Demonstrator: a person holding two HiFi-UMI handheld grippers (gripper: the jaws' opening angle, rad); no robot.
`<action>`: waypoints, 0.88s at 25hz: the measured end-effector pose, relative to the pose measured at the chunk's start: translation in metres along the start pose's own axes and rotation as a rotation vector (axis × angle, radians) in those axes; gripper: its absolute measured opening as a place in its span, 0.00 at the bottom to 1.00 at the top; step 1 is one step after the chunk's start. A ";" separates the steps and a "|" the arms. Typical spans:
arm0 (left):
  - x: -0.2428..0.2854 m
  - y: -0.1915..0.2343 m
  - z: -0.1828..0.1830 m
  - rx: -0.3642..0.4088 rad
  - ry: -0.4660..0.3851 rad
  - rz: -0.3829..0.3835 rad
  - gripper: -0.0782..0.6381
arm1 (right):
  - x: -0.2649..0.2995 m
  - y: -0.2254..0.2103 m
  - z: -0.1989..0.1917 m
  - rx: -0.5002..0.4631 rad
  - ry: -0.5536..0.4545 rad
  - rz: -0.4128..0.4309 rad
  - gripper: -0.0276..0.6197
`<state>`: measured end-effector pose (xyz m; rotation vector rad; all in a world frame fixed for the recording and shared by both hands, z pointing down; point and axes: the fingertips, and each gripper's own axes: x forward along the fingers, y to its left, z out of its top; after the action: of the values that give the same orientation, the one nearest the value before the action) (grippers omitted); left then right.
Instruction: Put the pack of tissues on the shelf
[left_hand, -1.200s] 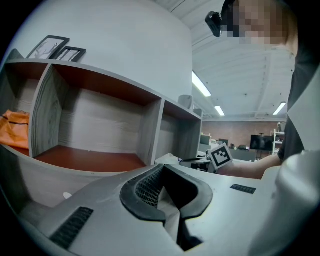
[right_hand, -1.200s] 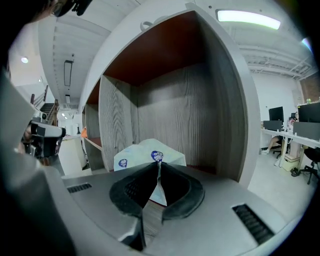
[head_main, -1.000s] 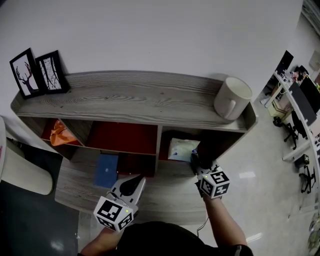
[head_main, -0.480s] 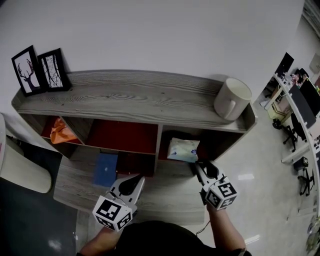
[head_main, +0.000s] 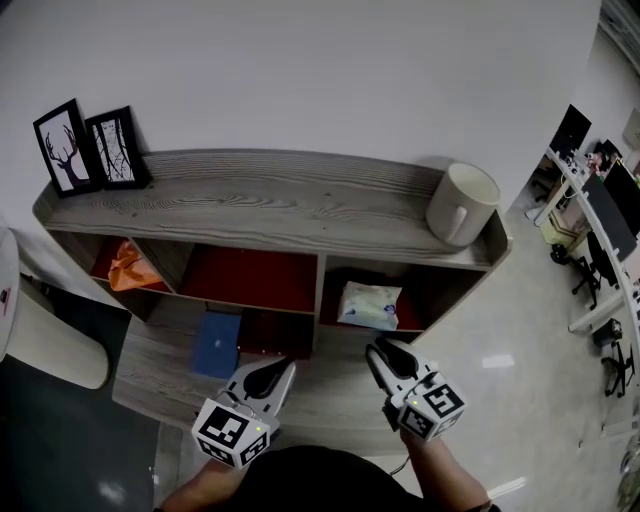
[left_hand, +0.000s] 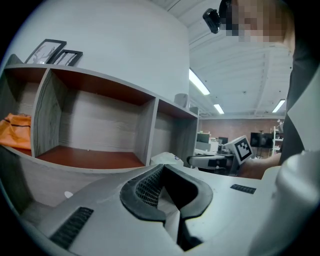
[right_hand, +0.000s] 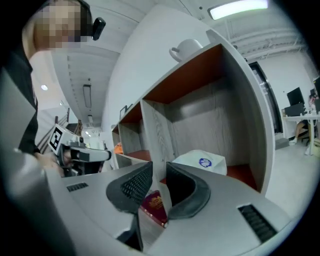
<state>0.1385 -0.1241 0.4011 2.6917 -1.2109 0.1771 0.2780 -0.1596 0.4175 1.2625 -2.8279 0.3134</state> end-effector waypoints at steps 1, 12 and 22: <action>-0.001 0.001 0.000 0.001 0.001 0.007 0.13 | -0.002 0.010 0.004 0.018 -0.011 0.037 0.17; -0.014 -0.007 0.009 0.014 -0.011 -0.005 0.13 | -0.046 0.061 0.028 0.052 -0.062 0.165 0.11; -0.030 0.004 0.023 0.029 -0.041 0.053 0.13 | -0.055 0.063 0.040 0.045 -0.083 0.163 0.08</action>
<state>0.1163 -0.1096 0.3738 2.7022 -1.3029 0.1482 0.2703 -0.0864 0.3617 1.0786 -3.0180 0.3386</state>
